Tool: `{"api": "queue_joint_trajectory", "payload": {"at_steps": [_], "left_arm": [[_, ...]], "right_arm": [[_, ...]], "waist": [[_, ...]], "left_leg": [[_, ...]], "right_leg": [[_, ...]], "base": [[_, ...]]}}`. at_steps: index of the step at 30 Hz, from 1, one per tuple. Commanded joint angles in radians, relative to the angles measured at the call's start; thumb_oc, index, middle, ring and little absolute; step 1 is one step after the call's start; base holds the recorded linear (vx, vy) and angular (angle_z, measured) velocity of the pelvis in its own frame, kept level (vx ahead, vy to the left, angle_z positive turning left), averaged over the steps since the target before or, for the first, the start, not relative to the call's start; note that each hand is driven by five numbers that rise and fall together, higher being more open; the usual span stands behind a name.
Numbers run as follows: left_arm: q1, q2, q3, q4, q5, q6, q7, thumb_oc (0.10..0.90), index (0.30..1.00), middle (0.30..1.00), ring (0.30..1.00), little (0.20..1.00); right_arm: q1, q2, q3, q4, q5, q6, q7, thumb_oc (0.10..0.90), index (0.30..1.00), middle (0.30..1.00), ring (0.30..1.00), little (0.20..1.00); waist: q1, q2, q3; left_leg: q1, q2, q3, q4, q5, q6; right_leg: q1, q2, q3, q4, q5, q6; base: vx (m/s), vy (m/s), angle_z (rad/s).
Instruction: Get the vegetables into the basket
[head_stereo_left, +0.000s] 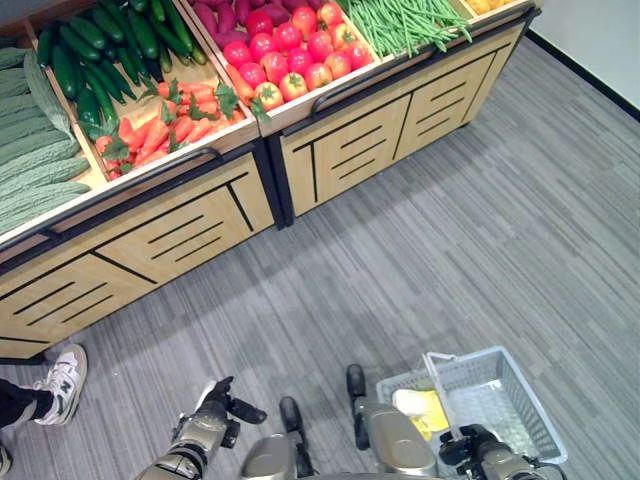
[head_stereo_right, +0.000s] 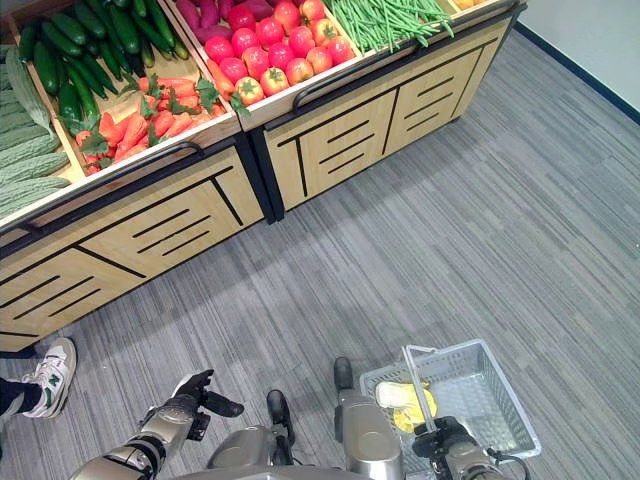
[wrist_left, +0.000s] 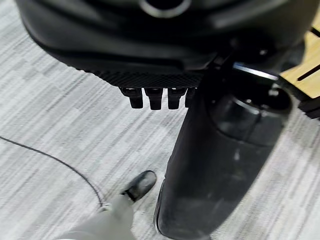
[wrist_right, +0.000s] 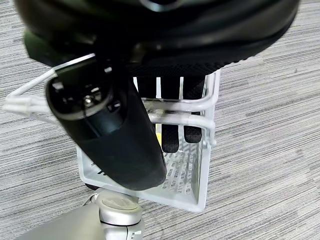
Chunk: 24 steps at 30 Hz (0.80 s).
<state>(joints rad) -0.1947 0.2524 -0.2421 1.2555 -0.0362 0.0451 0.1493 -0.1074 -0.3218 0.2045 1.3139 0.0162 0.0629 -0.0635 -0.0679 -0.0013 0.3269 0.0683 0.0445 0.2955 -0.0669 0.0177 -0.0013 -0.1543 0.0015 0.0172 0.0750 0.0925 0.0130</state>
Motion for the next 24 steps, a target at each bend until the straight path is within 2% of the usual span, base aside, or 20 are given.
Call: {"api": "queue_joint_trajectory", "payload": {"at_steps": [1,7,8,10,24], "left_arm": [[0.027,0.024,0.005,0.026,0.042,0.020,0.005,0.900,1.000,1.000,1.000,1.000],[0.056,0.026,0.032,0.048,0.035,0.027,0.001,0.900,1.000,1.000,1.000,1.000],[0.160,-0.043,0.158,0.060,-0.104,-0.005,0.111,0.900,1.000,1.000,1.000,1.000],[0.172,-0.061,0.217,0.079,-0.216,-0.020,0.106,0.900,1.000,1.000,1.000,1.000],[0.182,-0.060,0.176,0.096,-0.120,0.005,0.076,0.900,1.000,1.000,1.000,1.000]], "right_arm": [[0.024,0.000,0.054,0.028,-0.014,0.007,0.006,0.400,0.300,0.300,0.300,0.300],[0.028,0.004,0.048,0.028,-0.006,0.010,0.013,0.400,0.300,0.300,0.300,0.300],[0.079,0.071,-0.008,0.035,0.120,-0.040,-0.055,0.400,0.300,0.300,0.300,0.300],[0.082,0.080,-0.017,0.043,0.122,-0.039,-0.057,0.400,0.300,0.300,0.300,0.300],[0.085,0.084,-0.012,0.049,0.112,-0.033,-0.056,0.400,0.300,0.300,0.300,0.300]], "waist": [[0.017,-0.043,-0.023],[0.024,-0.048,-0.022],[0.070,-0.018,-0.172],[0.071,-0.019,-0.177],[0.069,-0.019,-0.177]], "left_leg": [[-0.021,-0.052,-0.043,0.090,-0.131,0.040],[-0.016,-0.055,-0.032,0.115,-0.152,0.046],[0.050,-0.055,-0.035,-0.020,-0.102,0.016],[0.063,-0.057,-0.034,-0.020,-0.107,0.017],[0.075,-0.060,-0.019,-0.020,-0.115,0.025]], "right_leg": [[-0.012,-0.040,0.054,0.120,-0.162,0.066],[-0.008,-0.041,0.066,0.125,-0.162,0.069],[0.200,-0.029,-0.194,-0.096,-0.145,0.064],[0.213,-0.030,-0.196,-0.097,-0.147,0.064],[0.217,-0.029,-0.178,-0.093,-0.145,0.069]], "base": [[0.01,0.037,-0.09],[0.00,0.028,-0.06],[0.01,0.033,0.08],[0.04,0.027,0.10],[0.00,0.032,-0.02]]}}
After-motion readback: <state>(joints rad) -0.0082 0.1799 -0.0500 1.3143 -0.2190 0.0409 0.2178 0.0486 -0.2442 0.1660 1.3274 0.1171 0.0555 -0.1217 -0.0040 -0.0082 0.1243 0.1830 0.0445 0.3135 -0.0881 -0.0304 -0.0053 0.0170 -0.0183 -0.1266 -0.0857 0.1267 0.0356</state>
